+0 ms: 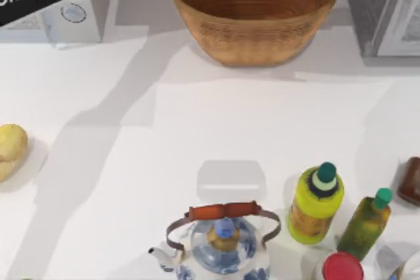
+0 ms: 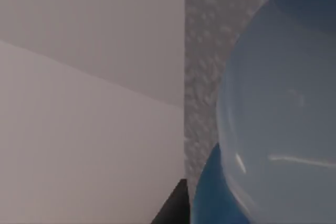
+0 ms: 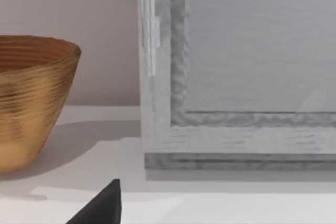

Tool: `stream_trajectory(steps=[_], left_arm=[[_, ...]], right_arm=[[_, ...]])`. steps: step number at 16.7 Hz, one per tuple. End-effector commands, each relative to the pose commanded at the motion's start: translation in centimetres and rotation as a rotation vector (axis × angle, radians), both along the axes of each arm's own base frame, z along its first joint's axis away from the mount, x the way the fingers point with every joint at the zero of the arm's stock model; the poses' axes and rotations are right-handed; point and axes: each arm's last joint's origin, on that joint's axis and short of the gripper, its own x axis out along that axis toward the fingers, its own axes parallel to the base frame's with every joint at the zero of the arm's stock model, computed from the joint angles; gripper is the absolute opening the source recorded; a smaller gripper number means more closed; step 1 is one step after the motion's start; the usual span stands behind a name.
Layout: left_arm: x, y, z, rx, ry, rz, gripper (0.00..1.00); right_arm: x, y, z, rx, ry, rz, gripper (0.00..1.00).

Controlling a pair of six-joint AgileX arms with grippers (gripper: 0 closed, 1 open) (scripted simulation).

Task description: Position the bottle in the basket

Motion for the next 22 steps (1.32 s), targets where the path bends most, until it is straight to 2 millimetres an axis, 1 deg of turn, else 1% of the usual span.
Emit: stream_trajectory(steps=[3,9,12,17,19,22], left_arm=[[0.7,-1.2,0.1,0.000,-0.002,0.000,0.00],[0.8,-1.1,0.2,0.000,-0.005,0.004,0.00],[1.8,-2.1,-0.8,0.000,-0.004,0.002,0.00],[4.0,-4.6,-3.4,0.000,-0.002,0.000,0.00],[4.4,-5.0,-3.8,0.000,-0.002,0.000,0.00],[4.4,-5.0,-3.8,0.000,-0.002,0.000,0.00]], right_arm=[[0.0,0.0,0.0,0.000,0.000,0.000,1.00],[0.0,0.0,0.0,0.000,0.000,0.000,1.00],[0.0,0.0,0.0,0.000,0.000,0.000,1.00],[0.0,0.0,0.0,0.000,0.000,0.000,1.00],[0.0,0.0,0.0,0.000,0.000,0.000,1.00],[0.0,0.0,0.0,0.000,0.000,0.000,1.00]])
